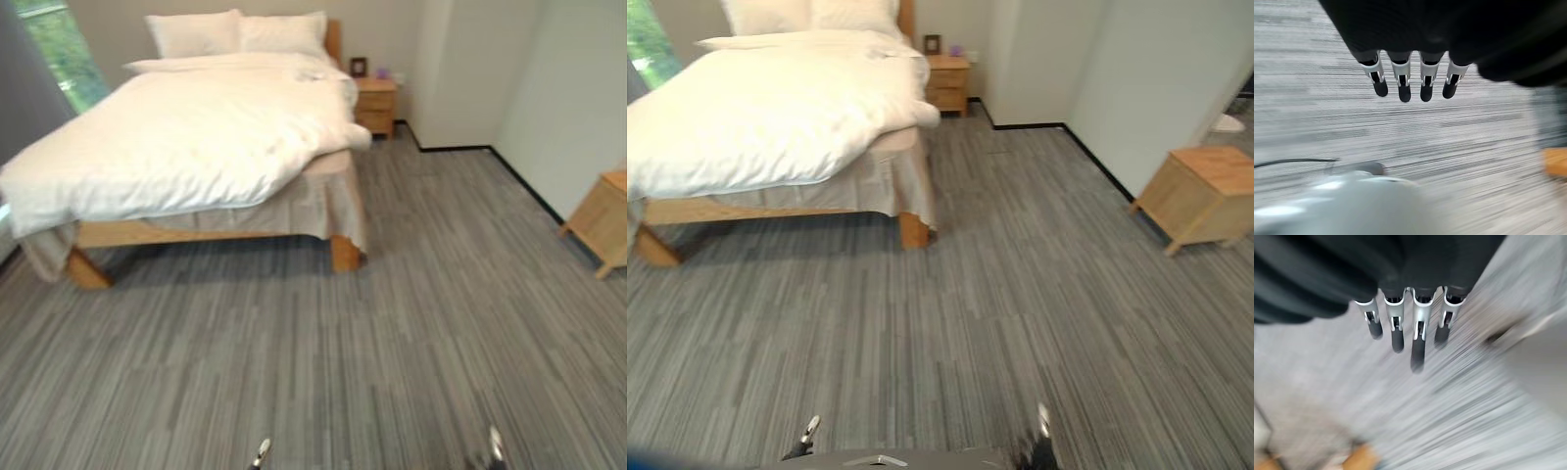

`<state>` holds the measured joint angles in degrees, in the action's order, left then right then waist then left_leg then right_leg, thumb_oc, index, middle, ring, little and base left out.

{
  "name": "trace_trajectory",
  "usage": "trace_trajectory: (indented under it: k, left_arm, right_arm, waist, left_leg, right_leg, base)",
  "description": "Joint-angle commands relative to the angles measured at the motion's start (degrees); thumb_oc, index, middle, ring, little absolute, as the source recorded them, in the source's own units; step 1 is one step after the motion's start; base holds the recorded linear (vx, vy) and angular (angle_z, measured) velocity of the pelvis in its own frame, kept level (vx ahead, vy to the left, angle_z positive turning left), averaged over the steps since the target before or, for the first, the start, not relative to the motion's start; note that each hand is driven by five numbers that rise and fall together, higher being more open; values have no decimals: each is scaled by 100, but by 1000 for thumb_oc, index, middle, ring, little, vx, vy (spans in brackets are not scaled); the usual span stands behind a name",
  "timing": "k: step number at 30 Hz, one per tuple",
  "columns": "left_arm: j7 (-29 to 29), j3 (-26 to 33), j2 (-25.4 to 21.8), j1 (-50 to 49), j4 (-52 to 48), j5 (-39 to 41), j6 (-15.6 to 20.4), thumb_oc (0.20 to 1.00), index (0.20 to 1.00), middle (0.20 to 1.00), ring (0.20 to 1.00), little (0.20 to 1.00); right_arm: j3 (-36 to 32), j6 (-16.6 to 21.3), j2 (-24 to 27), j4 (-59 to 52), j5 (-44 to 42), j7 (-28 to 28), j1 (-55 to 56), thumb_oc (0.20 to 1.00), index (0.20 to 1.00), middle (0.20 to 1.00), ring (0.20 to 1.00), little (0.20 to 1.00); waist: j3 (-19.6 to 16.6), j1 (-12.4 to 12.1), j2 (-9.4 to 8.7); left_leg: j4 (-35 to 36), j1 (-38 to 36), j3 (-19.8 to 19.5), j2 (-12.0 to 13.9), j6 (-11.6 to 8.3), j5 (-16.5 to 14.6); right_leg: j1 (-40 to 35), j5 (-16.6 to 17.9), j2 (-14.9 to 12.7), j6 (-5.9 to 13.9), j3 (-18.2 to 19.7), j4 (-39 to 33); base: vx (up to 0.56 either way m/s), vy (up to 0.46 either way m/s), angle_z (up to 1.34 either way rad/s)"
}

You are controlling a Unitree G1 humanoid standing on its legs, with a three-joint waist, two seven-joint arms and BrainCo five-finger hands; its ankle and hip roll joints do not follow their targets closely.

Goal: Making the bed.

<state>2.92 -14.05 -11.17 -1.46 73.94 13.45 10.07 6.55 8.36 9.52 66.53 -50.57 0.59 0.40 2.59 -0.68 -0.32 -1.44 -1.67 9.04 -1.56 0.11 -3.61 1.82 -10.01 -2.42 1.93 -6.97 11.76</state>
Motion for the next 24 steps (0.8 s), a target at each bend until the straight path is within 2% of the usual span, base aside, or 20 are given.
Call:
trace_trajectory:
  k: [1, 9, 10, 12, 16, 17, 19, 22, 24]
  left_arm:
    - [-80, 9, 400, 656, 156, 269, 264, 1000, 1000, 1000, 1000, 1000]
    - [-85, 170, 369, 640, 62, 668, 319, 1000, 1000, 1000, 1000, 1000]
    - [-12, 218, 309, 665, -231, 984, 420, 1000, 1000, 1000, 1000, 1000]
    - [15, 193, 258, 677, -514, 1061, 454, 1000, 1000, 1000, 1000, 1000]
    - [460, 41, -319, 1059, -2261, 954, 585, 1000, 1000, 1000, 1000, 1000]
    - [460, 41, -319, 1059, -2261, 954, 585, 1000, 1000, 1000, 1000, 1000]
    - [627, 42, -594, 1328, -2892, 855, 580, 1000, 1000, 1000, 1000, 1000]
    - [659, 59, -658, 1373, -3101, 870, 583, 1000, 1000, 1000, 1000, 1000]
    - [623, 214, -622, 1364, -3461, 1413, 591, 1000, 1000, 1000, 1000, 1000]
  right_arm:
    - [-50, 88, 105, 435, -129, 97, -77, 1000, 1000, 1000, 1000, 1000]
    - [-127, 11, 60, 719, 49, 13, 7, 1000, 1000, 1000, 1000, 1000]
    - [4, 132, 131, 336, 411, -117, -26, 1000, 1000, 1000, 1000, 1000]
    - [81, 182, 194, 49, 646, -199, -41, 1000, 1000, 1000, 1000, 1000]
    - [392, 417, 743, -2194, 1717, -631, -174, 1000, 1000, 1000, 1000, 1000]
    - [392, 416, 743, -2194, 1717, -631, -174, 1000, 1000, 1000, 1000, 1000]
    - [435, 439, 935, -2683, 2030, -720, -461, 1000, 1000, 1000, 1000, 1000]
    - [477, 427, 972, -2835, 2122, -723, -577, 1000, 1000, 1000, 1000, 1000]
    - [626, 382, 1009, -2902, 2180, -669, -784, 1000, 1000, 1000, 1000, 1000]
  waist:
    - [190, 87, -50]
    - [160, 5, -132]
    - [152, -4, -143]
    - [154, -3, -143]
    - [258, 64, -120]
    - [258, 64, -120]
    - [326, 49, -112]
    - [352, 19, -110]
    - [456, -83, -85]
  left_leg:
    - [644, -309, -67, 197, -294, 604]
    - [644, -366, -87, 153, -236, 473]
    - [644, -366, -83, 137, -218, 452]
    - [644, -362, -83, 127, -211, 444]
    - [644, -291, -73, 78, -160, 421]
    - [644, -291, -73, 78, -160, 421]
    - [644, -263, -26, 54, -115, 384]
    - [644, -257, 19, 48, -90, 353]
    - [644, -224, 86, 31, -13, 300]
  right_leg:
    - [-918, 1121, -251, 392, -383, -1641]
    - [-922, 1137, -282, 445, -244, -1673]
    - [-921, 1142, -303, 468, -239, -1665]
    - [-922, 1142, -316, 480, -239, -1658]
    - [-785, 1172, -378, 547, -167, -1574]
    - [-785, 1172, -378, 547, -167, -1574]
    - [-710, 1184, -429, 611, -146, -1493]
    - [-662, 1167, -465, 651, -148, -1396]
    - [-336, 1112, -556, 724, -143, -766]
  base:
    - [19, 14, -4]
    - [59, 31, -11]
    - [133, 80, -17]
    - [71, 58, -8]
    - [56, 83, -2]
    - [36, 80, -6]
    - [58, 89, -6]
    - [53, 86, -10]
    - [70, 162, -17]
